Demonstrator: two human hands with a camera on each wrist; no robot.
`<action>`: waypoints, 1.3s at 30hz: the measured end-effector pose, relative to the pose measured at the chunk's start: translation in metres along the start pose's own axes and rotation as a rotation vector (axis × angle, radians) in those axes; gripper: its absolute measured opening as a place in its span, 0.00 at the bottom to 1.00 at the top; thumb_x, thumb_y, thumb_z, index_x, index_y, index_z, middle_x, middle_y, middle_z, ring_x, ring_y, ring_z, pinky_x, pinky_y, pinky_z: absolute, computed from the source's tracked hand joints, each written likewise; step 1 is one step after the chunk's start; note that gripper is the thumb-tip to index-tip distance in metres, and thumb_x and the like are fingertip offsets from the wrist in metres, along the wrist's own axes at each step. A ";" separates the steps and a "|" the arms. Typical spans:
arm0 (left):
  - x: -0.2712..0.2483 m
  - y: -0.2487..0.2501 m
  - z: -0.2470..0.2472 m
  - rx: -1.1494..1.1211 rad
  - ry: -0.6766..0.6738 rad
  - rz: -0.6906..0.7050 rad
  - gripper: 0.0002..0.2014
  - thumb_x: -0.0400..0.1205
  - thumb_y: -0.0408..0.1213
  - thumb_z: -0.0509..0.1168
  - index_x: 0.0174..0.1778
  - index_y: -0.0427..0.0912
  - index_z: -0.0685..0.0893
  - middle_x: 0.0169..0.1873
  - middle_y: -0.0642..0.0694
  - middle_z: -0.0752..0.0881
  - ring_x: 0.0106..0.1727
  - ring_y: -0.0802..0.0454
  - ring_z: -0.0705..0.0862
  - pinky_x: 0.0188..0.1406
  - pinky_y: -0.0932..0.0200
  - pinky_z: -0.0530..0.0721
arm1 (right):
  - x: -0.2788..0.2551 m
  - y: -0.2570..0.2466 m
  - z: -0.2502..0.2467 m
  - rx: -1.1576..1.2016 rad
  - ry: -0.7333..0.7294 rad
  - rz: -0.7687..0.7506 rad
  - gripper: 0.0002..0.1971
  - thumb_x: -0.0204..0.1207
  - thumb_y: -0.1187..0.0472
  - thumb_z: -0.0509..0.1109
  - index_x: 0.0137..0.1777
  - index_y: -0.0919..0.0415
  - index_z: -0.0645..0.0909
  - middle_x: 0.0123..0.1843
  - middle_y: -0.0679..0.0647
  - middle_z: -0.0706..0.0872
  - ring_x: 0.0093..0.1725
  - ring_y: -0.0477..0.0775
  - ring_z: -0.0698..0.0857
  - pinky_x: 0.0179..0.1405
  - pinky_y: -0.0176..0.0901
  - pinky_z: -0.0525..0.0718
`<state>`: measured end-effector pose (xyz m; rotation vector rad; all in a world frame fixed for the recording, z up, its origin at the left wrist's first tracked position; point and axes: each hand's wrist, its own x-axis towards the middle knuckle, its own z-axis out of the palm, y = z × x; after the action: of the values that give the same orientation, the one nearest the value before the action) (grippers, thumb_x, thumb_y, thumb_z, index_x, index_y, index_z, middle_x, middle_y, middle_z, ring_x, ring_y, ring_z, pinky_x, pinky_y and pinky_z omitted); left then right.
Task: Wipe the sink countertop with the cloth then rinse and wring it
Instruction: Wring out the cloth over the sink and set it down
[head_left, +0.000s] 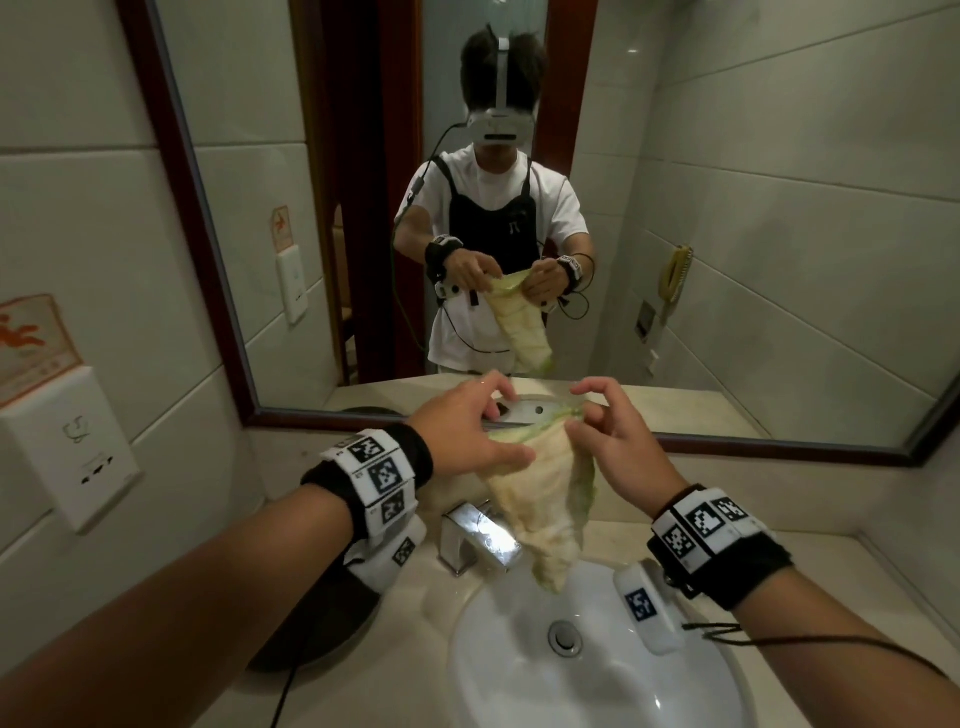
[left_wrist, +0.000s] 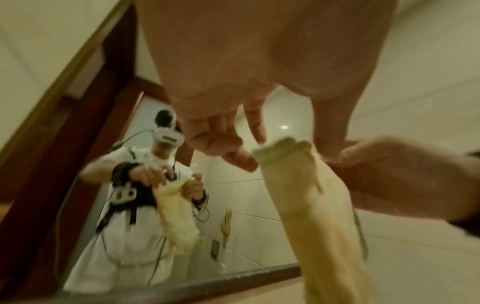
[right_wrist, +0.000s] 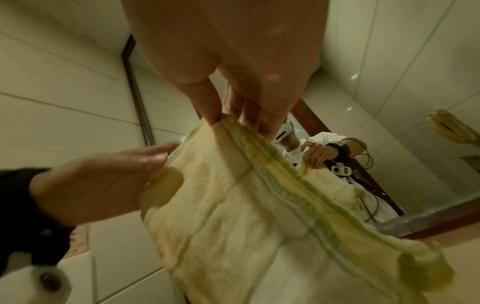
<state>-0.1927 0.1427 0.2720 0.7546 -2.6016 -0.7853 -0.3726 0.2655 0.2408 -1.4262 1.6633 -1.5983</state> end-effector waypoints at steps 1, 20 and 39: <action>0.001 0.005 -0.001 0.053 -0.037 -0.019 0.33 0.65 0.68 0.73 0.63 0.60 0.72 0.51 0.59 0.79 0.44 0.59 0.80 0.40 0.58 0.77 | 0.000 -0.003 0.002 0.013 -0.062 0.005 0.15 0.81 0.72 0.64 0.57 0.49 0.74 0.35 0.59 0.72 0.37 0.56 0.74 0.40 0.51 0.74; 0.007 0.019 0.005 -0.067 0.012 0.117 0.07 0.79 0.41 0.72 0.47 0.47 0.81 0.38 0.55 0.79 0.38 0.59 0.76 0.37 0.66 0.72 | -0.026 0.033 0.031 -0.057 -0.230 0.139 0.24 0.65 0.69 0.78 0.60 0.52 0.80 0.52 0.49 0.89 0.52 0.48 0.88 0.51 0.41 0.83; -0.010 -0.026 -0.021 0.057 0.177 -0.049 0.07 0.81 0.46 0.68 0.47 0.49 0.79 0.46 0.48 0.83 0.47 0.50 0.81 0.42 0.54 0.77 | -0.044 0.054 0.057 -0.136 -0.449 0.304 0.14 0.73 0.72 0.72 0.54 0.55 0.83 0.47 0.47 0.89 0.42 0.40 0.88 0.41 0.35 0.84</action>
<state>-0.1652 0.1216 0.2725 0.8656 -2.4644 -0.6286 -0.3279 0.2662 0.1630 -1.3877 1.6384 -0.9339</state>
